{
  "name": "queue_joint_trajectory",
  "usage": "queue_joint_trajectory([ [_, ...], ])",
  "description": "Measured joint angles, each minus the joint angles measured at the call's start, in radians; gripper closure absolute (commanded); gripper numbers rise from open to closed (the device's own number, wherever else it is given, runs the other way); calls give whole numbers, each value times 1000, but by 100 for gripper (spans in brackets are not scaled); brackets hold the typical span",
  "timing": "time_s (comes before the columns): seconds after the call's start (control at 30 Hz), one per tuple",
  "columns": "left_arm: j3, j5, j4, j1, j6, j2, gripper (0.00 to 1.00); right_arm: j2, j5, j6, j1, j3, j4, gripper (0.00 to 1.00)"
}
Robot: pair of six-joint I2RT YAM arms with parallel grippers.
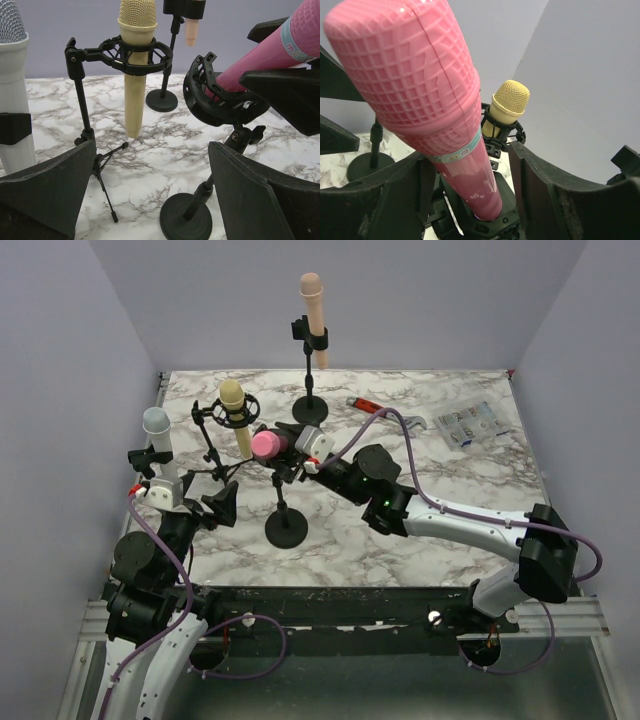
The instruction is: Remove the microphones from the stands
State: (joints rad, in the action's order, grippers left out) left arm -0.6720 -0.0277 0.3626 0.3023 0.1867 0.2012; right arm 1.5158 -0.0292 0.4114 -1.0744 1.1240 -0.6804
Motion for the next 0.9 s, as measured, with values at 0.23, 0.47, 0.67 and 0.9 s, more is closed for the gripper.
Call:
queue_joint_trajectory([
  [0.23, 0, 0, -2, 0, 0, 0, 1, 22, 2, 18, 0, 0, -23, 49],
  [0.47, 0, 0, -2, 0, 0, 3, 1, 22, 3, 38, -14, 1, -33, 54],
  [0.67, 0, 0, -2, -2, 0, 8, 1, 18, 14, 68, -37, 1, -33, 56],
  [0.9, 0, 2, -3, -2, -1, 23, 1, -6, 16, 92, -56, 28, -28, 60],
])
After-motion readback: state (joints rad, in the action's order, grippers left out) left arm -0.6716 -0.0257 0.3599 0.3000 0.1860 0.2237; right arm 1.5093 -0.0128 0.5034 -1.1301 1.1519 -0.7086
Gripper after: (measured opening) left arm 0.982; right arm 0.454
